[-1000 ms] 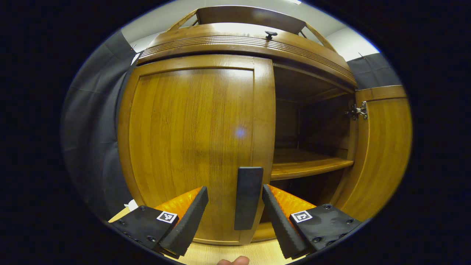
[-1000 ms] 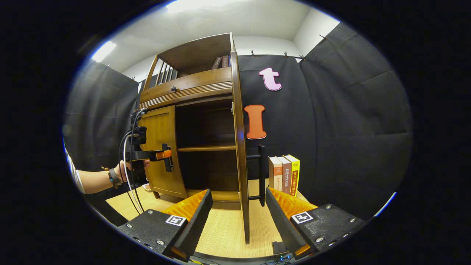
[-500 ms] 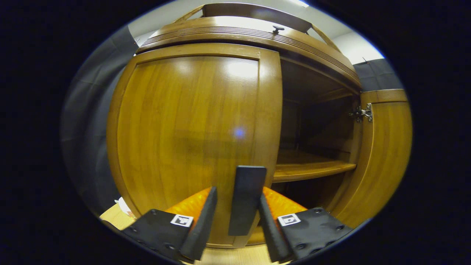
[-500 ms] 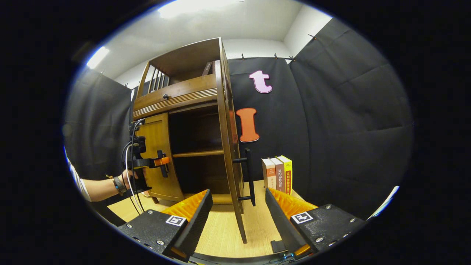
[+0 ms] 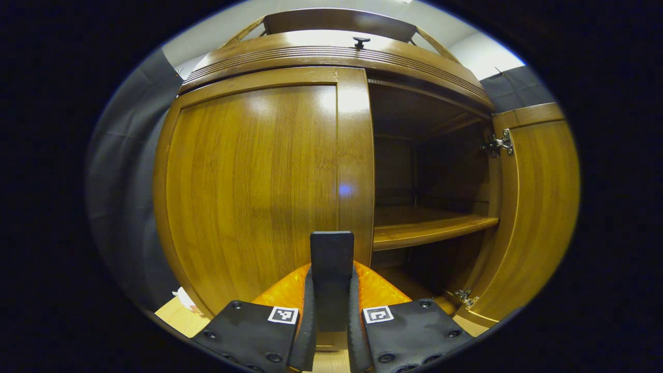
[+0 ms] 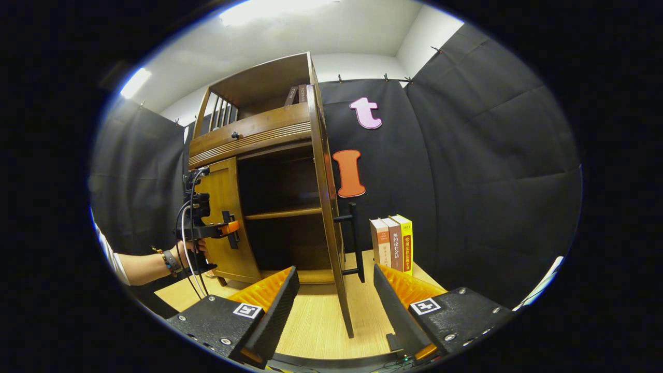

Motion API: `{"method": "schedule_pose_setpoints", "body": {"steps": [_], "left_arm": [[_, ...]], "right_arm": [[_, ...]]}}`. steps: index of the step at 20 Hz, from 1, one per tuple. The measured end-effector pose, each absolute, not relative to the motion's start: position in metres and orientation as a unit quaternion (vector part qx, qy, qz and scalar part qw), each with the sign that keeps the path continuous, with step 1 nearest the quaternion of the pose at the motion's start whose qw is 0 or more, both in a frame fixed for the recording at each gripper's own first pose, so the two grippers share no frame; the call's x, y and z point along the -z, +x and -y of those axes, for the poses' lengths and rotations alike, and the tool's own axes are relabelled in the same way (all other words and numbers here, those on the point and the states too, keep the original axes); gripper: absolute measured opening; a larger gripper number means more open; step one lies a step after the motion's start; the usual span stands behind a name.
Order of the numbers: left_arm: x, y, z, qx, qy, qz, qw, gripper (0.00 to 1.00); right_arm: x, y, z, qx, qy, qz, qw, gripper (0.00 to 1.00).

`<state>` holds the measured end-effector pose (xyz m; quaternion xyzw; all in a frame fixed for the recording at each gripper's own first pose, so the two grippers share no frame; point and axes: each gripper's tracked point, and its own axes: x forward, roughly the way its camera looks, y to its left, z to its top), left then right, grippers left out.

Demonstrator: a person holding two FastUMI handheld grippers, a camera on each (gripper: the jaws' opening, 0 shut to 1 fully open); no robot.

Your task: Open the right door of the double-door shoe cabinet with the right hand, and open the left door with the left hand.

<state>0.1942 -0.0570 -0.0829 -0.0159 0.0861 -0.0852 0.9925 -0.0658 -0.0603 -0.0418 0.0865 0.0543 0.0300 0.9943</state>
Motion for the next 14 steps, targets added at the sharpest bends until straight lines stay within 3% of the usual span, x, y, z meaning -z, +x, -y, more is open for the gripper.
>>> {"method": "schedule_pose_setpoints", "body": {"steps": [10,14], "left_arm": [[0.057,0.085,-0.007,0.036,0.006,-0.071,0.997,0.33],[0.052,0.053,-0.044,0.018,-0.002,-0.087,0.996,0.29]], "right_arm": [[0.048,-0.056,0.043,-0.036,0.053,-0.062,0.996,0.89],[0.044,-0.045,0.030,-0.046,0.075,-0.057,0.994,0.89]]}}
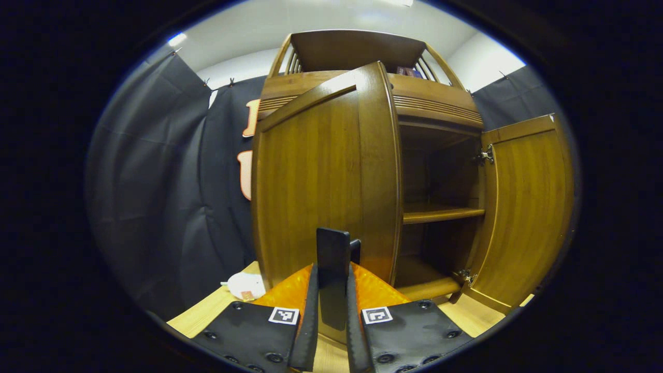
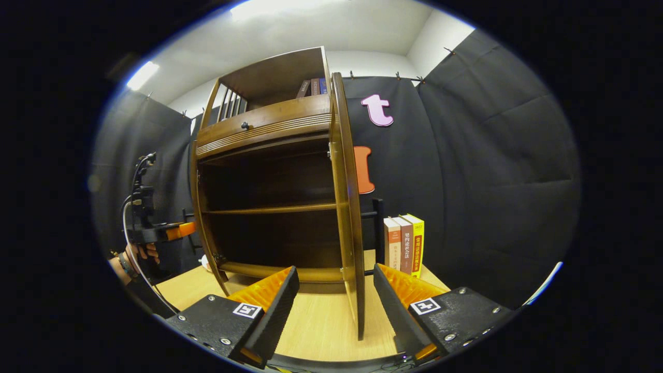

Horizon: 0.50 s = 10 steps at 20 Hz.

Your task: Open the right door of the double-door shoe cabinet with the right hand, and open the left door with the left hand.

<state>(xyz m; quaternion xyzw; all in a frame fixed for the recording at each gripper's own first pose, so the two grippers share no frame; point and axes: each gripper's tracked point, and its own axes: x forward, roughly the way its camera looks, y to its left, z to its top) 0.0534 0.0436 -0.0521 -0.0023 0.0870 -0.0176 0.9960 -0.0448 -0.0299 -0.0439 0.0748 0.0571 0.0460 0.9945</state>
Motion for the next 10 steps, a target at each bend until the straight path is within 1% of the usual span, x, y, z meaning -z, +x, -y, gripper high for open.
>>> {"method": "schedule_pose_setpoints", "body": {"steps": [3,5,8,10], "left_arm": [[0.050,0.038,-0.070,0.008,0.011,-0.084,0.996,0.27],[0.048,0.028,-0.087,0.007,0.021,-0.085,0.996,0.23],[0.045,0.024,-0.107,0.014,0.016,-0.083,0.996,0.22],[0.045,0.019,-0.125,0.008,0.018,-0.082,0.996,0.22]], "right_arm": [[0.044,-0.038,0.027,-0.047,0.079,-0.057,0.994,0.89],[0.045,-0.036,0.026,-0.045,0.078,-0.060,0.994,0.89],[0.044,-0.033,0.026,-0.038,0.078,-0.060,0.994,0.89],[0.043,-0.031,0.023,-0.032,0.080,-0.058,0.995,0.89]]}}
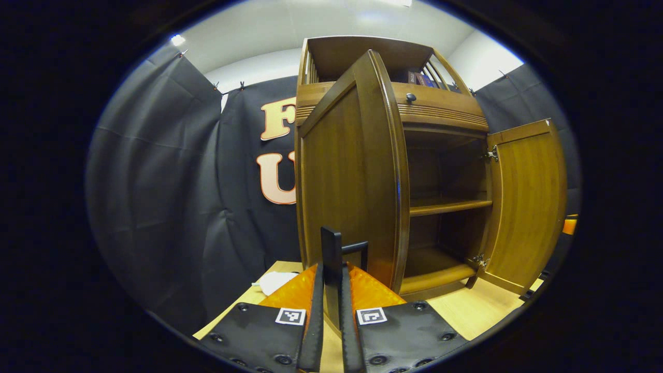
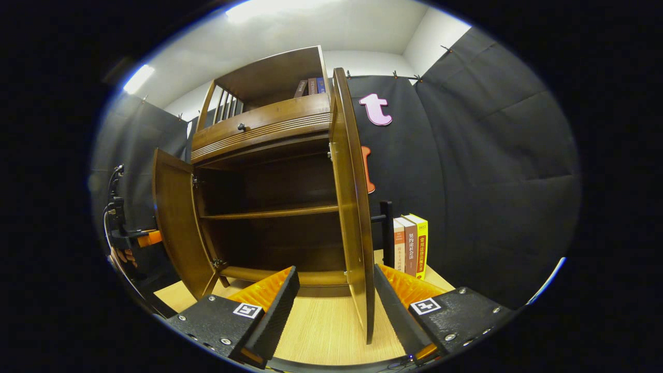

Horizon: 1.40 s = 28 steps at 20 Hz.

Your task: Open the right door of the double-door shoe cabinet with the right hand, and open the left door with the left hand.

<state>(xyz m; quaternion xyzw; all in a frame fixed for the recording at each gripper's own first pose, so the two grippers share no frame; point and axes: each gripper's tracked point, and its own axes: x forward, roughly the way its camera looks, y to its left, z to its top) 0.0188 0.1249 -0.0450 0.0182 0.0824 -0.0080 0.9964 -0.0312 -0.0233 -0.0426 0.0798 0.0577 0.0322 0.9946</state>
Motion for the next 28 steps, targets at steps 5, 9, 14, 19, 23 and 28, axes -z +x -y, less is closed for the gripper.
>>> {"method": "schedule_pose_setpoints", "body": {"steps": [5,9,14,19,23,28], "left_arm": [[0.034,0.015,-0.179,-0.011,0.044,-0.054,0.997,0.22],[0.035,0.016,-0.208,0.019,0.009,-0.059,0.998,0.15],[0.037,0.019,-0.229,0.072,0.010,-0.063,0.995,0.15],[0.032,-0.007,-0.275,0.039,0.005,-0.065,0.997,0.15],[0.024,-0.038,-0.274,0.010,-0.007,-0.064,0.998,0.15],[-0.014,-0.052,-0.211,0.012,-0.022,-0.025,0.999,0.15]], "right_arm": [[0.036,-0.033,0.007,-0.027,0.077,-0.054,0.995,0.89],[0.031,-0.031,-0.009,-0.027,0.070,-0.051,0.996,0.89],[0.027,-0.027,-0.023,-0.032,0.063,-0.051,0.996,0.89],[0.028,-0.026,-0.018,-0.031,0.058,-0.056,0.996,0.89],[0.031,-0.024,-0.010,-0.033,0.061,-0.062,0.996,0.89],[0.035,-0.022,-0.001,-0.038,0.054,-0.068,0.996,0.89]]}}
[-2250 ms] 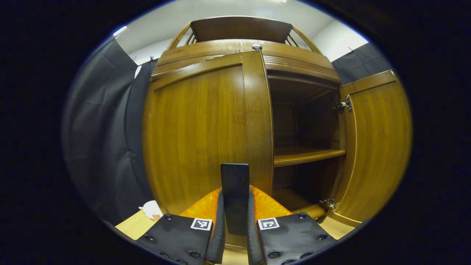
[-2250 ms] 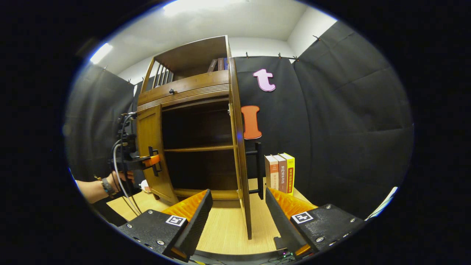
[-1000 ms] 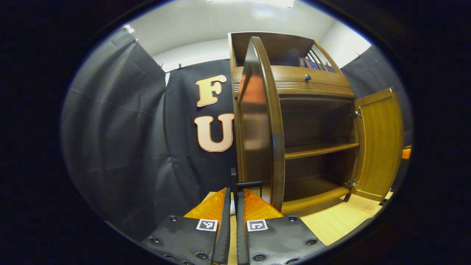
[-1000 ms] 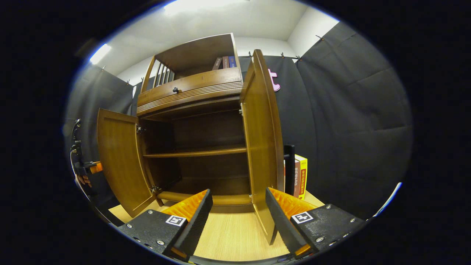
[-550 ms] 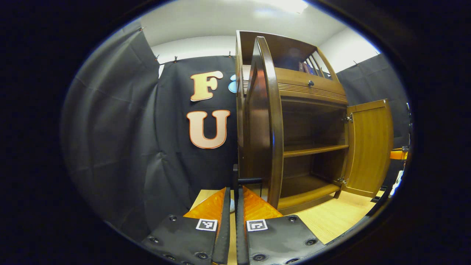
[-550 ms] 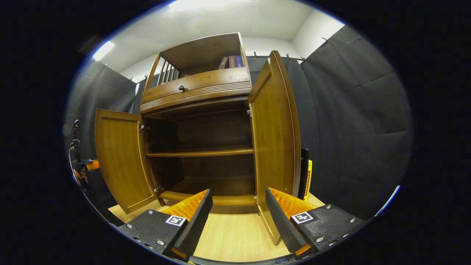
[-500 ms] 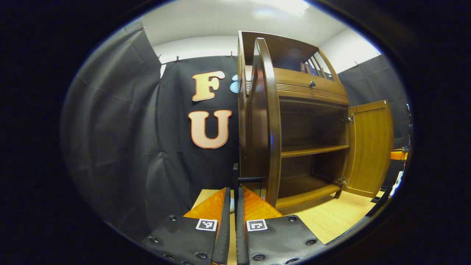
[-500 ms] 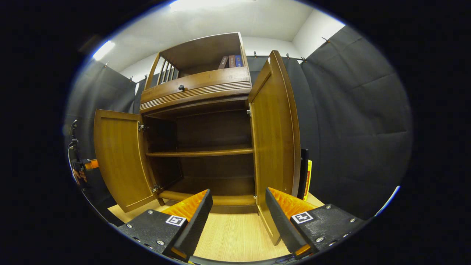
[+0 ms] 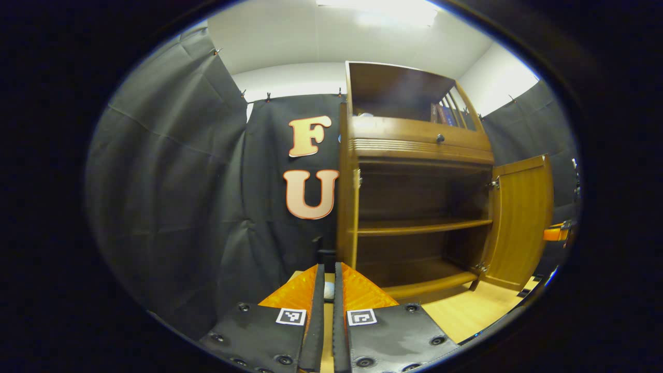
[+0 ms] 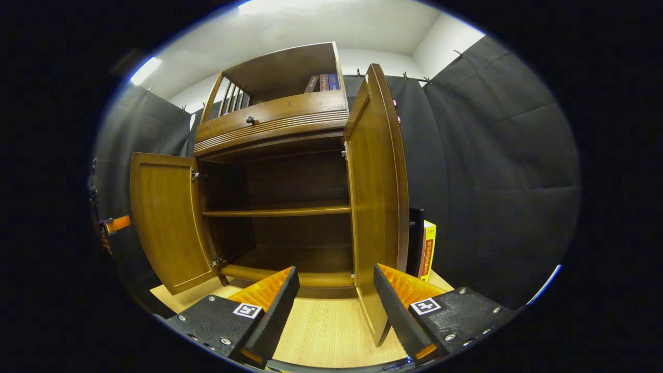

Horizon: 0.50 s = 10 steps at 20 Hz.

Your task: Open the right door of the double-door shoe cabinet with the right hand, and open the left door with the left hand.

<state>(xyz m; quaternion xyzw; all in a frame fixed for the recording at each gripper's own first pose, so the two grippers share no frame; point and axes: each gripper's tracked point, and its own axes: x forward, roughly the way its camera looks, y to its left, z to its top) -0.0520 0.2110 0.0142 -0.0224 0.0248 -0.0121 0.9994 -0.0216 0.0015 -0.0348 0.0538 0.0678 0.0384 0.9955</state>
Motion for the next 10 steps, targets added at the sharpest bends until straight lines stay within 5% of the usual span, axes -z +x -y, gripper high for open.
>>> {"method": "schedule_pose_setpoints", "body": {"steps": [3,4,10], "left_arm": [[-0.012,-0.051,-0.160,0.016,-0.055,-0.029,0.998,0.15],[-0.010,-0.050,-0.147,0.018,-0.059,-0.029,0.998,0.15],[0.001,-0.036,-0.091,0.002,-0.057,-0.032,0.998,0.15]], "right_arm": [[0.036,-0.021,0.005,-0.037,0.040,-0.063,0.997,0.96],[0.035,-0.020,0.006,-0.039,0.036,-0.061,0.997,0.89],[0.034,-0.019,0.008,-0.055,0.028,-0.053,0.997,0.89]]}}
